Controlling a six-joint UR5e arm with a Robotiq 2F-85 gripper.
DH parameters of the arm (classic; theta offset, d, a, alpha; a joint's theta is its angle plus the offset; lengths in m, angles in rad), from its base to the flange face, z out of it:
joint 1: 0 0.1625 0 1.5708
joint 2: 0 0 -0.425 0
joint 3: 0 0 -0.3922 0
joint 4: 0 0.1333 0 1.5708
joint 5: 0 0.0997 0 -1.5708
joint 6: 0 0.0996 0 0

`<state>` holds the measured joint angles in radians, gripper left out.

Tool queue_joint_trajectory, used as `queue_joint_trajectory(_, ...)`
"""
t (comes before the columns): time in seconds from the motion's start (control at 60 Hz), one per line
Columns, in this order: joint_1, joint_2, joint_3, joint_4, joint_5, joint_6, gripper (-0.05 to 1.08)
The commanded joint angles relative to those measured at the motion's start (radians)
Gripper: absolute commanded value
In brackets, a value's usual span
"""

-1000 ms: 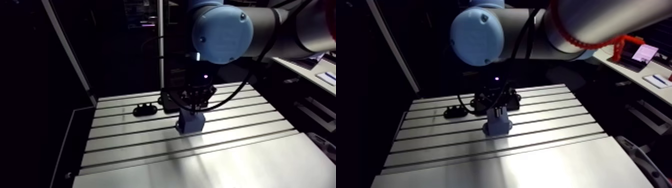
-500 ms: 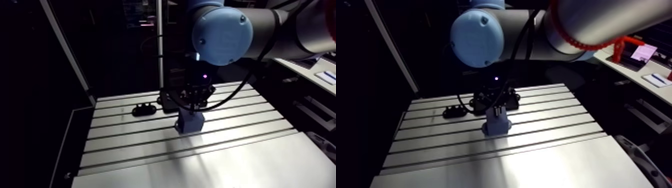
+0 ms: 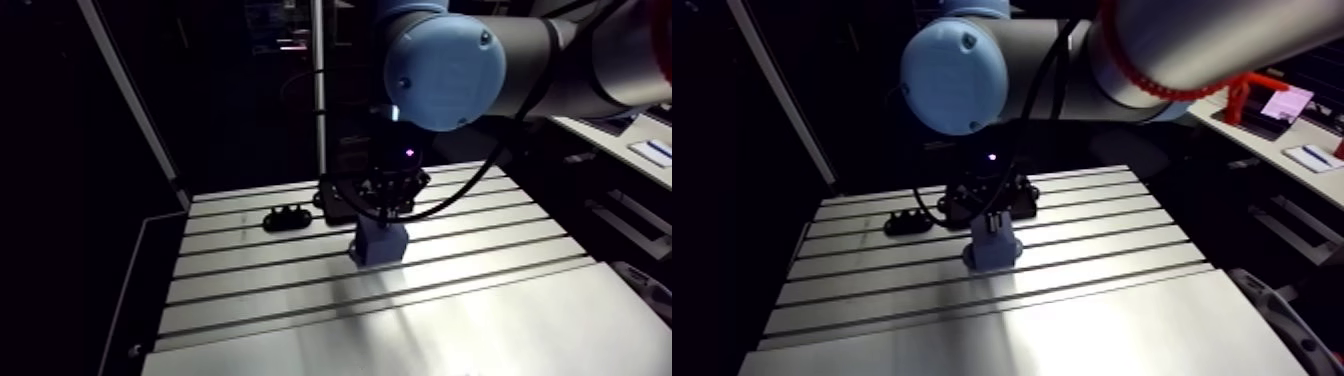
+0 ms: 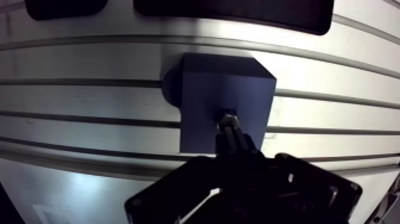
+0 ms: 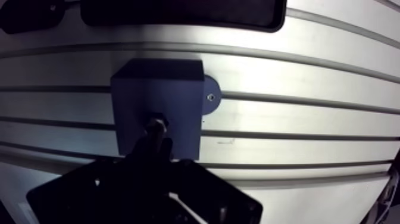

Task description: Pick up the M10 bolt and insert it into the hex recess until seated.

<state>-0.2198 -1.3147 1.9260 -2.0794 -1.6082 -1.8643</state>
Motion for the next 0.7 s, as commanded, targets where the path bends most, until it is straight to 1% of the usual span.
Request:
queue_joint_trajectory(0.017, -0.001, 0.007, 0.000, -0.002, 0.000, 0.000, 1.01)
queue_joint_trajectory(0.7, -0.001, 0.010, 0.001, -0.002, -0.001, -0.002, 1.01)
